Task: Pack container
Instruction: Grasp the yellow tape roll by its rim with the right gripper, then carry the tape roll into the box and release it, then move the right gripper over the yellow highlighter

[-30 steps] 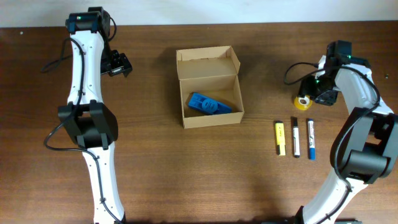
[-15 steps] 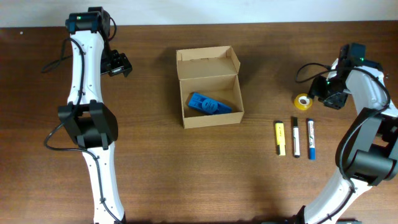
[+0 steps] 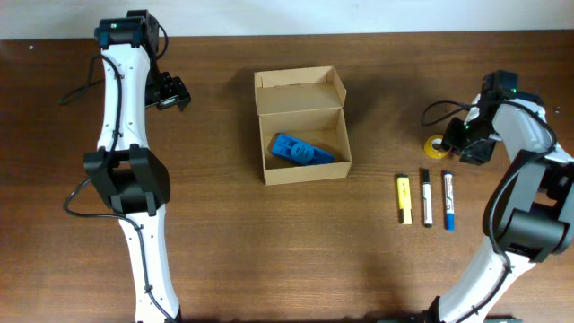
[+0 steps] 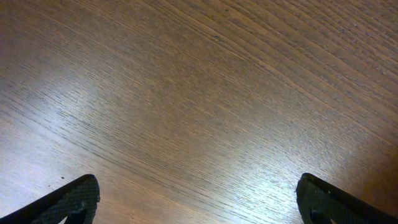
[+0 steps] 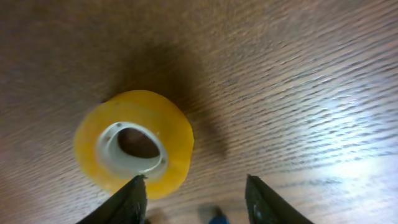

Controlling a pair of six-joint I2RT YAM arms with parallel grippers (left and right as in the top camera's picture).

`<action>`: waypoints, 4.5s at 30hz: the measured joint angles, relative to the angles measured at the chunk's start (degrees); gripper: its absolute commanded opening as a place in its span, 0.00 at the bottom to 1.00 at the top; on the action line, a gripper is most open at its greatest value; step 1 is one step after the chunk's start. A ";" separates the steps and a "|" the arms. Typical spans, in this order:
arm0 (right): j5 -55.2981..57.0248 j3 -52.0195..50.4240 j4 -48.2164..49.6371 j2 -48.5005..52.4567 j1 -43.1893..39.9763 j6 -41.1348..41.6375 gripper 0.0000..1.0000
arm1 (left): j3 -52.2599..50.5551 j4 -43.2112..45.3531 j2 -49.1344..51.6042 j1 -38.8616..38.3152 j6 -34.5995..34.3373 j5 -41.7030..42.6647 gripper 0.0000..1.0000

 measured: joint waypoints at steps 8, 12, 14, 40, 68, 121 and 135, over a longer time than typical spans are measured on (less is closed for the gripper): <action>-2.16 0.37 0.50 0.59 0.20 0.09 0.23 | 0.00 0.00 0.00 0.00 0.00 -0.02 1.00; -2.56 0.66 0.46 0.83 0.22 0.11 0.24 | 0.00 0.00 0.00 0.00 0.00 0.00 1.00; -2.56 0.72 0.48 0.92 0.22 0.11 0.28 | 0.00 0.00 0.00 0.00 0.00 0.00 1.00; -0.61 1.18 1.05 2.80 0.00 0.07 0.04 | 0.00 0.00 0.00 0.00 0.00 0.00 1.00; -2.03 23.06 -12.66 -20.11 35.30 -35.39 0.04 | 0.00 0.02 0.00 0.00 0.00 0.00 1.00; -2.60 22.40 -11.80 7.43 45.03 -50.53 0.51 | 0.00 0.00 0.00 0.00 0.00 0.00 1.00; 2.93 21.86 -11.17 -18.99 41.33 -43.85 0.57 | 0.00 0.00 0.00 0.00 0.00 0.00 1.00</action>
